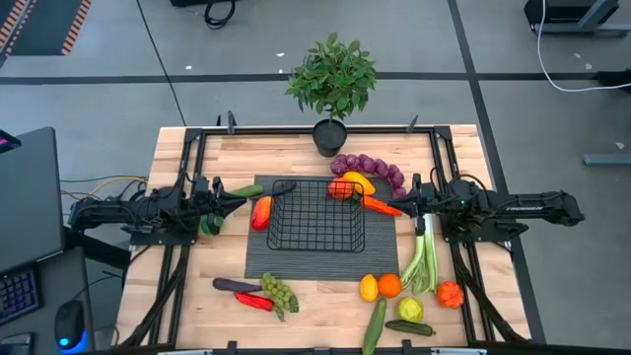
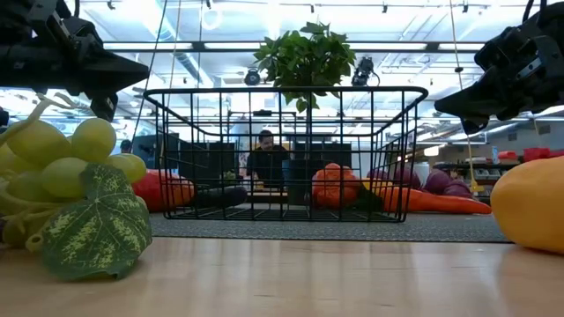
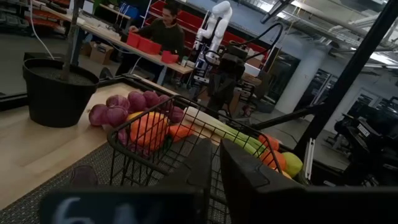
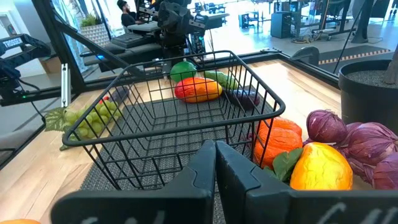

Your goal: Build produce basket

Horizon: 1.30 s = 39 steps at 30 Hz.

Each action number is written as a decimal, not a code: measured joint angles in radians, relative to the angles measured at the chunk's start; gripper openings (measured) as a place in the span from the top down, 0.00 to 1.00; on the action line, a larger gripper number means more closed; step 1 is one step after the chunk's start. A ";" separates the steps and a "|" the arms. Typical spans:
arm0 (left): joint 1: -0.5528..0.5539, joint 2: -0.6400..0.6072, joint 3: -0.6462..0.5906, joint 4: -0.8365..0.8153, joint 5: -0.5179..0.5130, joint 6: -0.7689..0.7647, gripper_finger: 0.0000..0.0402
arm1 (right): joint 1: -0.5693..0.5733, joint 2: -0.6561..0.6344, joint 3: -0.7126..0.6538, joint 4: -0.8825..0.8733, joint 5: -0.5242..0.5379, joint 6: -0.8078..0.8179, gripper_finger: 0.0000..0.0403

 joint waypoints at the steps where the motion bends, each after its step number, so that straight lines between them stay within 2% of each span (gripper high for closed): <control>1: 0.000 0.000 0.000 0.000 0.000 0.000 0.90 | 0.000 0.000 0.000 0.000 0.000 0.000 0.96; 21: 0.000 0.000 0.000 0.003 -0.001 -0.001 0.90 | 0.000 0.000 0.000 0.000 0.000 0.000 0.96; 25: 0.000 0.000 0.000 0.079 -0.017 0.009 0.92 | 0.000 0.000 0.000 0.000 0.002 0.000 0.96; 32: 0.000 0.000 0.000 0.145 -0.042 0.068 0.90 | -0.003 0.000 0.000 0.031 0.189 0.000 0.96; 36: 0.000 0.000 0.000 0.163 -0.046 0.085 0.87 | -0.003 -0.001 0.000 0.052 0.237 -0.030 0.96; 39: 0.000 0.000 0.000 0.163 -0.046 0.085 0.80 | -0.003 0.000 0.000 0.051 0.248 -0.086 0.96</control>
